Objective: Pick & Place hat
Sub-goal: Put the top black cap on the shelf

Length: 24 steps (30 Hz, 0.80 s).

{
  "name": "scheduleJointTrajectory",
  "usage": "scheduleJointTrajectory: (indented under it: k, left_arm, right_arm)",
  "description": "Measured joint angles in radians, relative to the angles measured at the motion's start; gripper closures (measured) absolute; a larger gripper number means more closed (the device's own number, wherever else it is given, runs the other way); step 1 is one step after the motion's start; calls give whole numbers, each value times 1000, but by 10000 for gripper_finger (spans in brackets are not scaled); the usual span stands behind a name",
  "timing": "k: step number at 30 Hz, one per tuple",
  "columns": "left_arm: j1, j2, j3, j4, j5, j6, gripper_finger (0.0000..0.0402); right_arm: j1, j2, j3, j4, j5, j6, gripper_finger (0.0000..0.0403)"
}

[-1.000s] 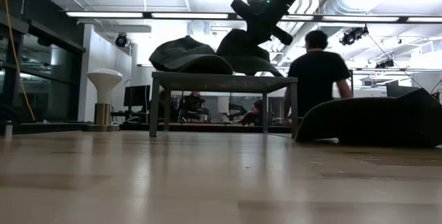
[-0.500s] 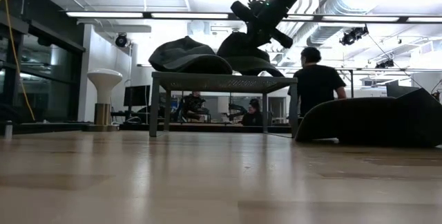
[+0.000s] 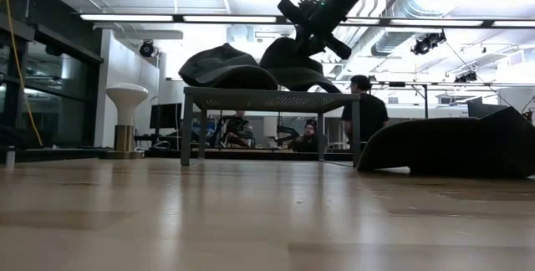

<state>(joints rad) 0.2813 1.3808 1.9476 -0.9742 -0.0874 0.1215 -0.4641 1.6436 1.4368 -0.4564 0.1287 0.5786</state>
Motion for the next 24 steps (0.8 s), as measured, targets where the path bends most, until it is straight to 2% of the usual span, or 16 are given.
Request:
scheduleJointTrajectory:
  k: [4, 14, 18, 24]
  left_arm:
    - [0, 0, 0, 0, 0, 0, 170]
    - [0, 0, 0, 7, 0, -21, 170]
    - [0, 0, 0, 7, 0, -22, 170]
    - [0, 0, 0, 7, 0, -22, 170]
  right_arm:
    - [0, 0, 0, 17, -40, -2, 376]
    - [0, 0, 0, -10, -5, -5, 331]
    - [0, 0, 0, -9, -5, -18, 294]
    - [0, 0, 0, -9, -34, -32, 214]
